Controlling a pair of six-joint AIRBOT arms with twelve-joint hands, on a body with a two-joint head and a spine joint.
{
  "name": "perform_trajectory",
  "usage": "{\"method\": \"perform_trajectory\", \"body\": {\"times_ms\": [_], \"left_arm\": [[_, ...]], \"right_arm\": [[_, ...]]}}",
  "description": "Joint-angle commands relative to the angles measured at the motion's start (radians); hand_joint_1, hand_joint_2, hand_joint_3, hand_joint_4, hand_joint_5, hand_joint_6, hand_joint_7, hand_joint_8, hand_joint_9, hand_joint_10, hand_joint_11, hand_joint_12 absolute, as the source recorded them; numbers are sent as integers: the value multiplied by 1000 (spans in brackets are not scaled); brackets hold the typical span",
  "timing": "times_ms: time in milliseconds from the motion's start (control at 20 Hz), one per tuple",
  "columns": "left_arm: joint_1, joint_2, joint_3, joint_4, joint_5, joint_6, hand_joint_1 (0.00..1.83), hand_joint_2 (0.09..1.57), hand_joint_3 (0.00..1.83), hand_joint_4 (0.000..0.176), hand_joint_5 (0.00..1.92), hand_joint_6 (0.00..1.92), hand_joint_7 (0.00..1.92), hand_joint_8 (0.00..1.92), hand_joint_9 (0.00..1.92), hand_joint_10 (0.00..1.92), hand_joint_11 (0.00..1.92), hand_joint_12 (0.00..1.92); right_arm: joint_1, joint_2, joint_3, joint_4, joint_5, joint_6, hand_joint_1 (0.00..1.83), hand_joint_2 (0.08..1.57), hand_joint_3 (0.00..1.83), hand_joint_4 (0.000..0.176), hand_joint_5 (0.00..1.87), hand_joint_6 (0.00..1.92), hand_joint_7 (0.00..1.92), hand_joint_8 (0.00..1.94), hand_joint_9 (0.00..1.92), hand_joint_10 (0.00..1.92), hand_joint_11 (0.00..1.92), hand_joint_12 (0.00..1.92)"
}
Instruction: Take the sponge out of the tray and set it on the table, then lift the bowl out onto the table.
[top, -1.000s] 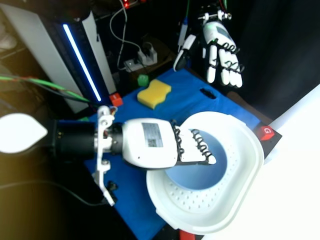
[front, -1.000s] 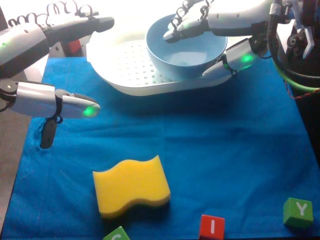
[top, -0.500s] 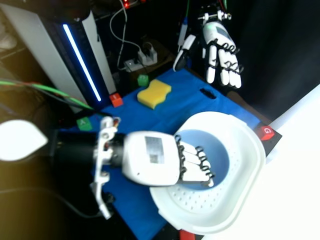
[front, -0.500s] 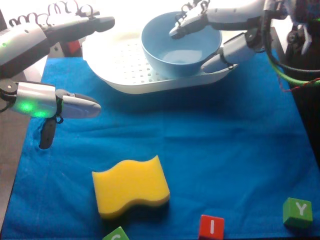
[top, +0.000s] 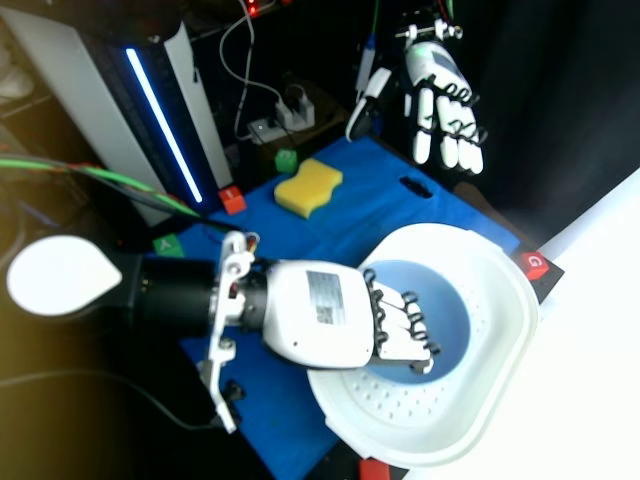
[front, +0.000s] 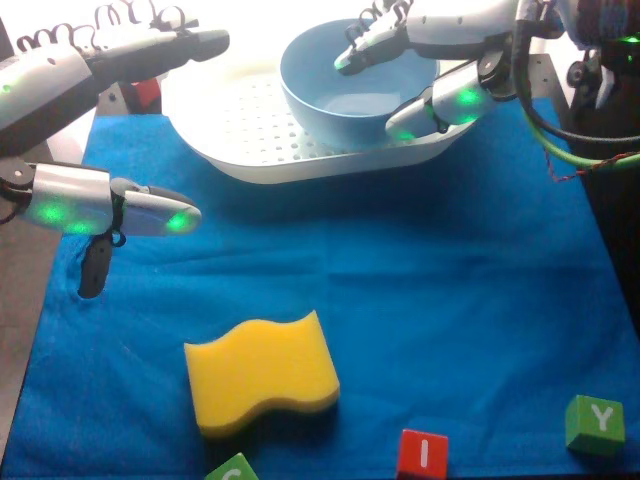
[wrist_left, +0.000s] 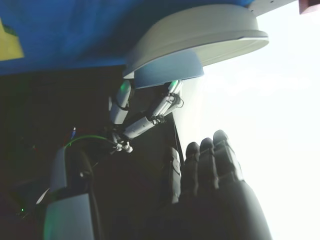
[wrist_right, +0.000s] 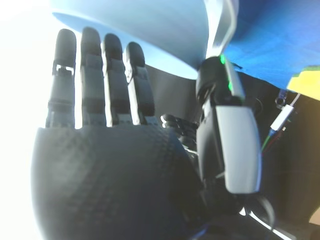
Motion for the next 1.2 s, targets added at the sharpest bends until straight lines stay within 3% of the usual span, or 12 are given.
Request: {"method": "perform_trajectory", "body": {"times_ms": [0, 50, 100, 200, 300, 350, 700, 750, 850, 1050, 1150], "left_arm": [[-6, -6, -1, -28, -120, -7, 759, 894, 3, 87, 181, 3, 59, 6, 11, 5, 41, 31], [-5, -6, -1, -28, -120, -7, 753, 893, 2, 94, 180, 2, 59, 5, 11, 4, 42, 32], [-5, -7, 0, -28, -120, -7, 752, 897, 4, 89, 178, 1, 56, 4, 10, 3, 39, 32], [-5, -8, 0, -28, -121, -7, 751, 899, 4, 101, 172, 0, 53, 2, 10, 3, 42, 35], [-5, -8, 0, -28, -123, -10, 756, 901, 4, 94, 170, 0, 52, 1, 10, 2, 39, 35], [-5, -8, -1, -28, -123, -12, 753, 894, 0, 100, 177, 3, 58, 4, 16, 4, 45, 39], [-5, -8, -1, -28, -126, -15, 750, 907, 3, 94, 176, 4, 57, 2, 14, 2, 44, 47], [-5, -8, -1, -28, -127, -16, 751, 907, 3, 85, 178, 4, 59, 3, 18, 4, 48, 50], [-5, -8, -1, -28, -127, -16, 756, 904, 1, 90, 180, 4, 63, 3, 19, 3, 56, 56], [-5, -10, -1, -28, -128, -17, 755, 907, 2, 95, 175, 1, 58, 0, 11, 0, 32, 52], [-5, -10, -1, -29, -129, -18, 732, 908, 2, 88, 181, 3, 64, 3, 21, 4, 42, 60]], "right_arm": [[14, -5, 4, 50, 19, 1, 454, 1245, 2, 0, 334, 0, 368, 0, 361, 0, 0, 804], [14, -8, 6, 50, 19, 1, 485, 1239, 0, 0, 339, 2, 366, 0, 353, 1, 0, 801], [14, -9, 8, 51, 19, 1, 465, 1239, 0, 0, 342, 2, 372, 1, 365, 4, 0, 834], [14, -9, 10, 53, 19, 1, 534, 1221, 0, 0, 361, 6, 386, 6, 392, 11, 0, 909], [11, -10, 10, 53, 19, 1, 598, 1199, 0, 0, 351, 1, 389, 2, 391, 5, 0, 848], [5, -11, 9, 53, 19, 1, 638, 1196, 0, 1, 335, 0, 363, 1, 357, 2, 0, 760], [-26, -20, 6, 54, 15, 1, 930, 1151, 0, 0, 397, 7, 398, 5, 386, 3, 15, 915], [-34, -23, 6, 54, 15, 1, 961, 1145, 0, 0, 394, 2, 393, 2, 378, 3, 56, 826], [-39, -26, 6, 54, 14, 1, 1084, 1128, 0, 0, 420, 0, 407, 0, 416, 3, 156, 729], [-46, -34, 7, 54, 13, 1, 1180, 1114, 3, 0, 523, 14, 492, 12, 513, 15, 287, 704], [-47, -37, 9, 54, 8, 1, 1258, 1115, 1, 0, 648, 6, 614, 7, 657, 16, 408, 699]]}}
